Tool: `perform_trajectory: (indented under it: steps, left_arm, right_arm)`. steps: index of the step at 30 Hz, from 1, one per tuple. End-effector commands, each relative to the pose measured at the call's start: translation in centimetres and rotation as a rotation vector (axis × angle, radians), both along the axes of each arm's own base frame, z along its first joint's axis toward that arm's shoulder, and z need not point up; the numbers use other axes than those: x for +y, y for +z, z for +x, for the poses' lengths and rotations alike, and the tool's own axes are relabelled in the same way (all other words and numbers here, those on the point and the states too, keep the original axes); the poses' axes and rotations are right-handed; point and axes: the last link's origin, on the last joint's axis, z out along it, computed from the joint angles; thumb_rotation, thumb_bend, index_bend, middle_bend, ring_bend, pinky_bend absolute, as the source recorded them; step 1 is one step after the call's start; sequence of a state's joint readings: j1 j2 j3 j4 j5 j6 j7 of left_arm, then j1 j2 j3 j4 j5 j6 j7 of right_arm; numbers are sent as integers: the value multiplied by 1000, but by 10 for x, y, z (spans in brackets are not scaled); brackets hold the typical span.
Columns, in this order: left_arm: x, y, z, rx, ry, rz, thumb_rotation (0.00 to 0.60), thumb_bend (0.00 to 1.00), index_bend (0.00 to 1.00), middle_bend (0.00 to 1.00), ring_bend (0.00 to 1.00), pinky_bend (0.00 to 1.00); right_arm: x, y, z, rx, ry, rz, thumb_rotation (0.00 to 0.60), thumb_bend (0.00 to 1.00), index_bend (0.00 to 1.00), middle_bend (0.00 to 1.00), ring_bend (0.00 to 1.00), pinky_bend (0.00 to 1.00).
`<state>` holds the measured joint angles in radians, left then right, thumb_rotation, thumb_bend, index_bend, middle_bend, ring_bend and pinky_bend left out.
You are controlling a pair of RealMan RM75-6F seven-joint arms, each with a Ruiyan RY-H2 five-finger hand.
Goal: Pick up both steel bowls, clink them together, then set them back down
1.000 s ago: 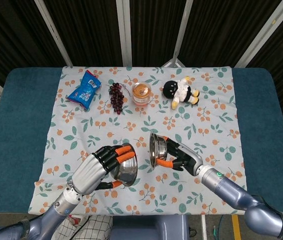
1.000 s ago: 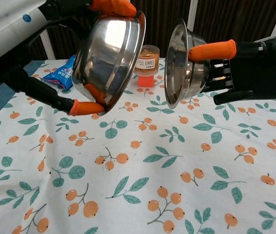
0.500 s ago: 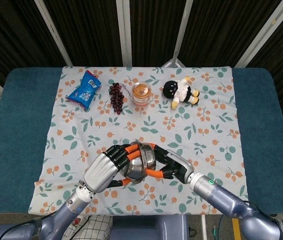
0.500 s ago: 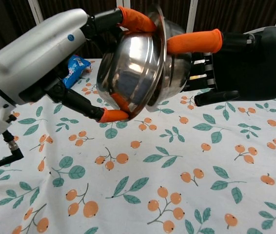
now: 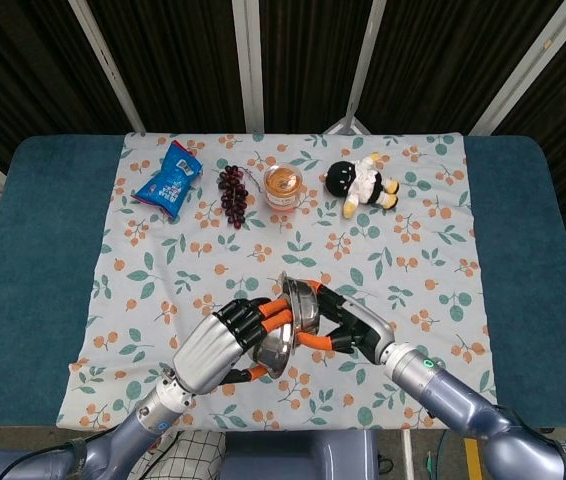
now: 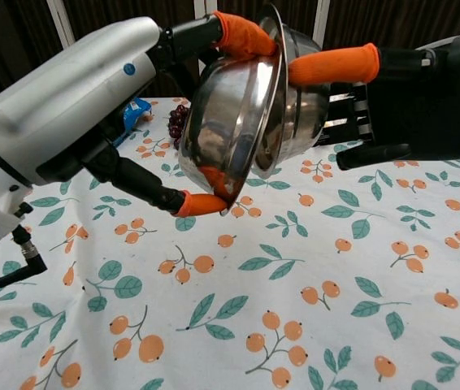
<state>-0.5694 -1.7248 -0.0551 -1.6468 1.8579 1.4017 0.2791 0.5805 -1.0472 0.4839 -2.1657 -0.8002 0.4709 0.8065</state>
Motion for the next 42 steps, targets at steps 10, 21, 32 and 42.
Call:
perform_trajectory:
  steps: [10, 21, 32, 42]
  left_arm:
    - [-4, 32, -18, 62, 110, -84, 600, 422, 461, 630, 489, 658]
    - [12, 16, -46, 336, 225, -63, 600, 422, 456, 619, 489, 646]
    - [22, -1, -72, 591, 375, -32, 600, 422, 424, 594, 479, 576]
    - [27, -8, -81, 727, 450, -46, 600, 372, 363, 529, 404, 472]
  right_arm:
    - [-27, 19, -59, 395, 165, -293, 600, 385, 1000, 987, 1000, 1000]
    - [-20, -28, -102, 1215, 557, -712, 600, 385, 991, 987, 988, 1000]
    - [-8, -76, -119, 1441, 825, -868, 600, 385, 752, 821, 820, 927]
    - [-2, -89, -131, 1429, 885, -841, 600, 385, 377, 485, 532, 661]
